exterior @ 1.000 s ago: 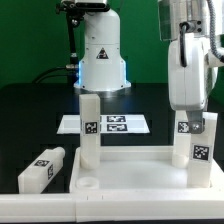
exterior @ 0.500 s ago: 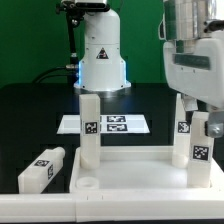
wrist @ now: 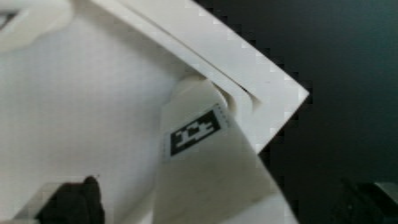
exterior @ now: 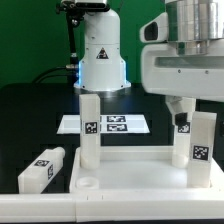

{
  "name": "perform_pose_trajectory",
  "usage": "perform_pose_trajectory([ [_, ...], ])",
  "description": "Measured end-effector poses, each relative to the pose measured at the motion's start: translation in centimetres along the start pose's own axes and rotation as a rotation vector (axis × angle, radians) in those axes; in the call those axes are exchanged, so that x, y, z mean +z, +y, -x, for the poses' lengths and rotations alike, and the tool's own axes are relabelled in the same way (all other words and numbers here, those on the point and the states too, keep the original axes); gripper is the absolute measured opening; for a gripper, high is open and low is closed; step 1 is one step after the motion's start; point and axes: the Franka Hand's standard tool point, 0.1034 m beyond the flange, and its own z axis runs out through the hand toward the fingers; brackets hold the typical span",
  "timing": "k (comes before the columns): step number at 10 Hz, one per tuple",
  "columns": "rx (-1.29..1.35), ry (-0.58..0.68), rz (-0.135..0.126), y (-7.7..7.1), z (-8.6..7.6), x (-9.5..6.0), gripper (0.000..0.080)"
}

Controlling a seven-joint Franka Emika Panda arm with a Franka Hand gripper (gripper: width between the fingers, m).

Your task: Assemble desk

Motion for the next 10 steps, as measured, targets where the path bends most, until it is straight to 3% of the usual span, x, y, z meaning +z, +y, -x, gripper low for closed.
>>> perform_pose_trajectory([
  [2,-0.048,0.001,-0.005,-0.04,-0.25,0.01,0.0649],
  [5,0.038,0.0,-0.002,0.11,-0.31,0.03,0.0287],
  [8,0.416,0.0,0.008,0.4,-0.38,0.02,0.0288],
  [10,0.853,-0.024,-0.004,0.42,-0.24,0.07,0.0288],
])
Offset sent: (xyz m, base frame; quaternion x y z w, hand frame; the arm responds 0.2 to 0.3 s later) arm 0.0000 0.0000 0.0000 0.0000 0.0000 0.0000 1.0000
